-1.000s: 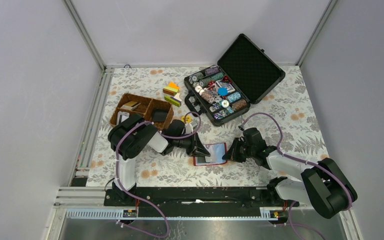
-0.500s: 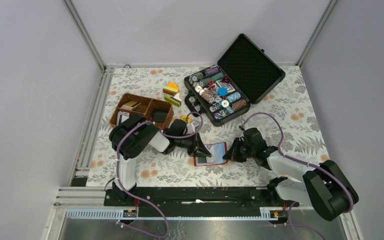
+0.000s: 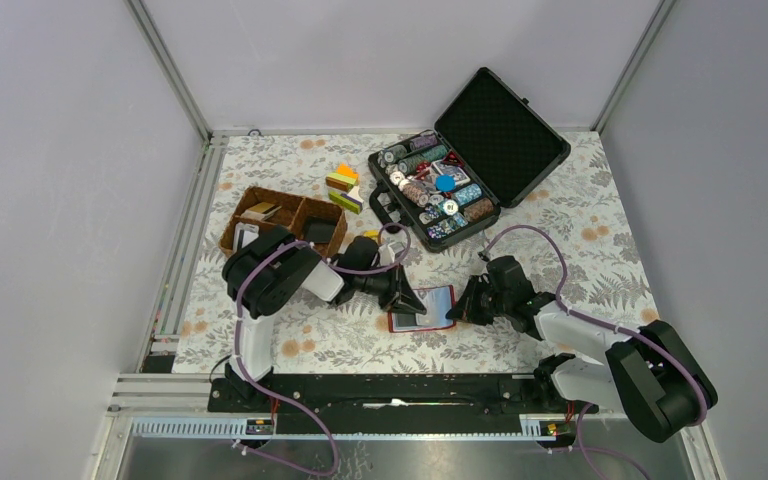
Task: Put the credit cards into the card holder
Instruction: Insert the credit card into the card holder.
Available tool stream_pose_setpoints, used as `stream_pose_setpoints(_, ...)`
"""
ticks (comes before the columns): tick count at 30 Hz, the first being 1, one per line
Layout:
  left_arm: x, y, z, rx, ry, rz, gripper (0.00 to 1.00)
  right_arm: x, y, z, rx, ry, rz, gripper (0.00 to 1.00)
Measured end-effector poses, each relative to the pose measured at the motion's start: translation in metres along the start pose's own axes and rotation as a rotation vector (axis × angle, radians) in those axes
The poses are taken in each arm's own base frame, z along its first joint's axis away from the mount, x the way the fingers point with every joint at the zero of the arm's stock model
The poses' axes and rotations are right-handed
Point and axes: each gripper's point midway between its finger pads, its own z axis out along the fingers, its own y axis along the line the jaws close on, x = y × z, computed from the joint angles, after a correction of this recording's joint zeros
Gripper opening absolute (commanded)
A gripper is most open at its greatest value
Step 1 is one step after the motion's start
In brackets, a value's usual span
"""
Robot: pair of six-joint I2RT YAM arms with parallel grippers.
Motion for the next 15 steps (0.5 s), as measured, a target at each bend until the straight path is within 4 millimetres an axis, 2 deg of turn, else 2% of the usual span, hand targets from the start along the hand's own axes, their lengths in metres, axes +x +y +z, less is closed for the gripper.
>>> stream_pose_setpoints(2,0.000,0.000,0.001,-0.006,0.001,0.000,0.24,0.000,0.000,0.000,0.001,0.000,0.000,0.00)
stream_pose_setpoints(6,-0.004,-0.006,0.000,-0.024,-0.006,0.035,0.40,-0.001,0.001,-0.001,-0.002,-0.005,-0.002,0.00)
stream_pose_setpoints(15,-0.010,-0.017,-0.010,-0.140,-0.044,0.092,0.59,-0.004,0.004,-0.006,-0.012,-0.026,-0.022,0.00)
